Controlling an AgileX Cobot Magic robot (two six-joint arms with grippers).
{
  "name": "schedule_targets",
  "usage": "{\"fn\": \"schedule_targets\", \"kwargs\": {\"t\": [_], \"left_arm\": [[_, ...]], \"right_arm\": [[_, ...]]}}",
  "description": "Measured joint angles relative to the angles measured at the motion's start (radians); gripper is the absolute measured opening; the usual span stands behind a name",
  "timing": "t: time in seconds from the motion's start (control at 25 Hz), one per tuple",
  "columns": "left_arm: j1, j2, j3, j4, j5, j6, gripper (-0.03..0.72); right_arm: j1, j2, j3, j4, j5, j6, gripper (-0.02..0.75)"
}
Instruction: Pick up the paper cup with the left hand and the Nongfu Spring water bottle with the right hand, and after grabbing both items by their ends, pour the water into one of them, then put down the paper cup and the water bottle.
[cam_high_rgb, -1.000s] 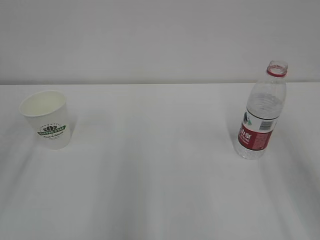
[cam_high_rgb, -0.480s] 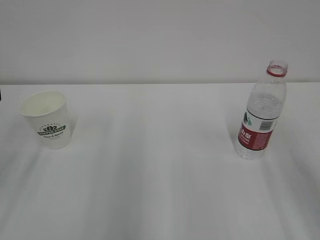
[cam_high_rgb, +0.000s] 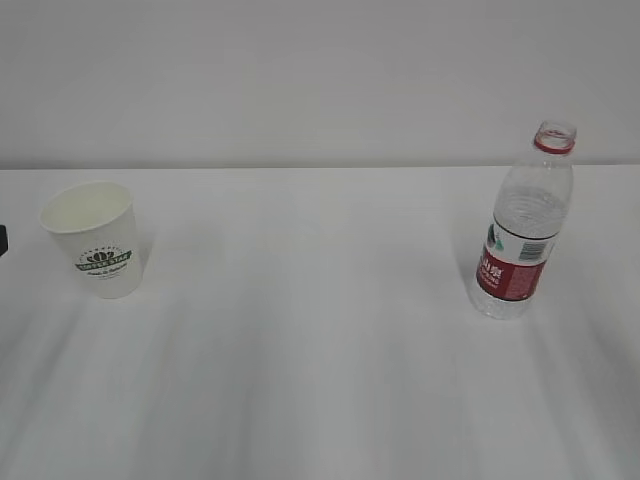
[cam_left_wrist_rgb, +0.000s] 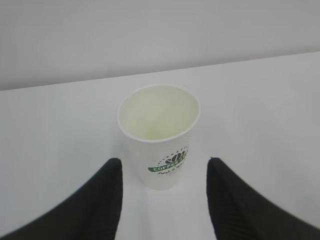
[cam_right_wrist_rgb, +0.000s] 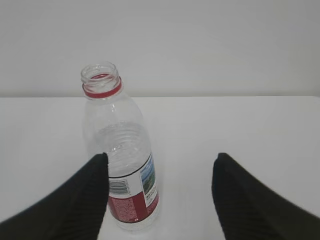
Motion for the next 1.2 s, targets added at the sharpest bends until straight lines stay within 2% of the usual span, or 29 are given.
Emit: {"fn": "schedule_targets", "kwargs": {"t": [0.76, 0.96, 1.2], "left_arm": [[0.000, 0.256, 0.011, 0.000, -0.279, -0.041, 0.394], [0.000, 0.320, 0.011, 0.006, -0.335, -0.061, 0.392], [0.000, 0.373, 0.011, 0.038, -0.379, -0.067, 0.391]], "right_arm": [[0.000, 0.007, 0.076, -0.104, -0.149, 0.102, 0.485], [0.000, 0.108, 0.116, -0.200, -0.243, 0.223, 0.485], [0.000, 0.242, 0.130, -0.235, -0.370, 0.249, 0.485]]}}
